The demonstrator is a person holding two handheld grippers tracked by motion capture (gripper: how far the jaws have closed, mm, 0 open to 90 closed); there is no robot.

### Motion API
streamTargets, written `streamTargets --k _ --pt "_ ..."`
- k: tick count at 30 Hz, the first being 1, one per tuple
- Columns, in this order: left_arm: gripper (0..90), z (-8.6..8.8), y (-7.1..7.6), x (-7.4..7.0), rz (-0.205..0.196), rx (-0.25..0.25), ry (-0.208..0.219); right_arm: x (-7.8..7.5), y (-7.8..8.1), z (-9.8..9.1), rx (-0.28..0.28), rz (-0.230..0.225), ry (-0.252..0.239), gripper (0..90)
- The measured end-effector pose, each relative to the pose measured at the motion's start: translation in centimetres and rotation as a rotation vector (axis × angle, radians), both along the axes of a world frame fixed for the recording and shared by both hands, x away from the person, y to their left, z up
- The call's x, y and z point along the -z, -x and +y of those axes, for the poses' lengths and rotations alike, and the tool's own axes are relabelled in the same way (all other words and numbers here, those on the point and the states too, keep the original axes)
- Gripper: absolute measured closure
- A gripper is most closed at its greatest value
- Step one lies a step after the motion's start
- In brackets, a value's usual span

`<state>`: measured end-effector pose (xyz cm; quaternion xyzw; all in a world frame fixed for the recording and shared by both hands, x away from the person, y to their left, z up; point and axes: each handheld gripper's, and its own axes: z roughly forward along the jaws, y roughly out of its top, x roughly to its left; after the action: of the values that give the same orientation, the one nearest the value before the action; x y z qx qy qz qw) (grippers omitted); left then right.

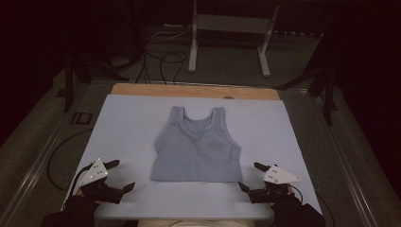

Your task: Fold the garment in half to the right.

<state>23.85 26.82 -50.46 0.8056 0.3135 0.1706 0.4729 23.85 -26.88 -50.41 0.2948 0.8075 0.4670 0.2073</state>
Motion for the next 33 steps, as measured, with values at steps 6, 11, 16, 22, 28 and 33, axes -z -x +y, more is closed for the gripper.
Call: streamTargets --k 6,11,16,22,28,33 --pt "0.1 0.0 -0.1 -0.1 0.006 0.004 0.007 0.1 0.0 0.2 -0.012 0.007 0.004 8.5" --pt "0.1 -0.2 0.0 -0.1 0.015 0.011 0.003 0.0 0.1 0.3 -0.011 0.01 -0.004 8.5" --pt "0.0 -0.4 0.0 -0.3 0.027 0.015 -0.005 -0.2 0.1 0.5 -0.002 0.028 -0.012 8.5" --pt "0.1 -0.9 0.2 -0.6 0.043 0.042 -0.007 -0.9 0.3 1.0 -0.023 0.037 -0.026 8.5" --pt "0.0 -1.9 0.4 -1.2 0.042 0.065 -0.015 -1.8 0.2 1.1 -0.039 0.031 -0.041 8.4" --pt "0.1 -2.6 0.5 -2.1 0.025 0.071 -0.034 -3.1 0.1 1.5 -0.055 0.01 -0.027 8.5"
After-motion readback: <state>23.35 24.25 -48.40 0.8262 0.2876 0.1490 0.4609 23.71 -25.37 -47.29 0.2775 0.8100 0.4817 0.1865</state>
